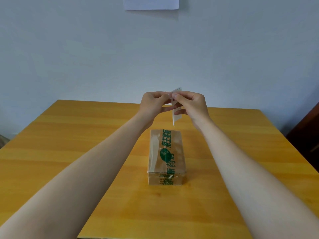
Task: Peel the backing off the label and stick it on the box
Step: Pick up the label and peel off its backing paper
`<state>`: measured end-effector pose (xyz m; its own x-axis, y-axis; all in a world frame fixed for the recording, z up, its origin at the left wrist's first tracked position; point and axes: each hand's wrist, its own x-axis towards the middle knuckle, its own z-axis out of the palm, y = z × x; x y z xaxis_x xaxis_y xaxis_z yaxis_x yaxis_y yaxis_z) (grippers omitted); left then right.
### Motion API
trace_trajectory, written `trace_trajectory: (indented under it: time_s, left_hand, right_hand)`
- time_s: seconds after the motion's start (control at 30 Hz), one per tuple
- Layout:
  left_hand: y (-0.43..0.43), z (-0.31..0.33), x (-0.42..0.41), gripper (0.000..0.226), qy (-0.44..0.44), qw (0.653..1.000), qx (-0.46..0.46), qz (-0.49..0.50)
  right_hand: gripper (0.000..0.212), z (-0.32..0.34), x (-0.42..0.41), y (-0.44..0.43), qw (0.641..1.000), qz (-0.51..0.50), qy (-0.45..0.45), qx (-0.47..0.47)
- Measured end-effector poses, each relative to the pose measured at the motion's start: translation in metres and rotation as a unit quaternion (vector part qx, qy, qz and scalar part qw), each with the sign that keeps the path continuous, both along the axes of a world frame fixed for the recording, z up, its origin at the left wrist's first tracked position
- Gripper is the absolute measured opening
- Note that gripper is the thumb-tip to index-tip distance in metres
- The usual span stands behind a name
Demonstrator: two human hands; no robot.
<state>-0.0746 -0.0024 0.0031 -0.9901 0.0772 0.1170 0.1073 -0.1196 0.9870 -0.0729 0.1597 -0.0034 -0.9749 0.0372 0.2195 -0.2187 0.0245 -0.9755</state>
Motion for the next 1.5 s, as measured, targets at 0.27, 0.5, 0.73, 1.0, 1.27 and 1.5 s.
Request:
trace_trajectory:
  time_s: [0.27, 0.5, 0.73, 1.0, 1.27, 1.5]
  left_hand:
    - [-0.004, -0.001, -0.004, 0.024, 0.0, 0.999, -0.033, 0.001]
    - [-0.006, 0.002, 0.0, 0.027, -0.008, 0.999, -0.038, -0.002]
    - [-0.006, 0.01, 0.01, 0.027, -0.041, 0.998, -0.038, 0.019]
    - [-0.005, 0.019, 0.021, 0.036, -0.043, 0.994, -0.083, 0.061]
    - [-0.004, 0.022, 0.025, 0.027, -0.055, 0.993, -0.069, 0.079]
    - [-0.005, 0.024, 0.027, 0.024, -0.063, 0.994, -0.038, 0.08]
  right_hand:
    - [0.01, 0.003, 0.003, -0.002, 1.0, 0.01, -0.014, -0.009]
    - [0.01, 0.007, 0.007, -0.003, 0.999, 0.004, -0.026, -0.02]
    - [0.009, 0.015, 0.013, -0.002, 0.999, -0.01, -0.032, -0.023]
    - [0.007, 0.02, 0.02, -0.005, 0.999, -0.025, -0.018, 0.009]
    - [0.006, 0.026, 0.031, -0.003, 0.999, -0.031, -0.03, 0.007]
    - [0.015, 0.03, 0.036, 0.004, 0.995, -0.04, -0.067, -0.065]
